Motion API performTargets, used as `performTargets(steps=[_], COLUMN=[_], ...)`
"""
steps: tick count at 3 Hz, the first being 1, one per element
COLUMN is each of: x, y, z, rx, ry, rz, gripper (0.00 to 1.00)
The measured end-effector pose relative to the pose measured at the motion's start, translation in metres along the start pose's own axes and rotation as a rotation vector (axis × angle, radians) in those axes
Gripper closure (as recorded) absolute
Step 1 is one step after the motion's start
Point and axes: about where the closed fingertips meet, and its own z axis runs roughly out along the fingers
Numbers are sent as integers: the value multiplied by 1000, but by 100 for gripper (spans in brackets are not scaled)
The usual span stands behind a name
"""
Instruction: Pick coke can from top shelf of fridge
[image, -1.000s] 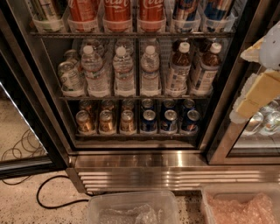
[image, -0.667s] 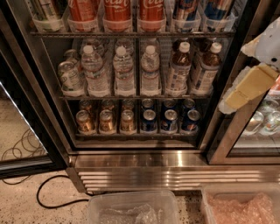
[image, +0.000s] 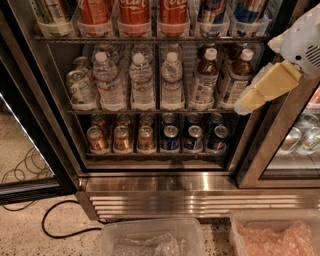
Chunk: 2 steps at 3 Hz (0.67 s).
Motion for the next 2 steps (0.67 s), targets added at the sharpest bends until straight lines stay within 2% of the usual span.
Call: performTargets(steps=[1,2], x=[-13,-40], y=[3,8], z=[7,20], rx=[3,16], ry=[-31,-86], rz=[28,76], gripper=[0,0])
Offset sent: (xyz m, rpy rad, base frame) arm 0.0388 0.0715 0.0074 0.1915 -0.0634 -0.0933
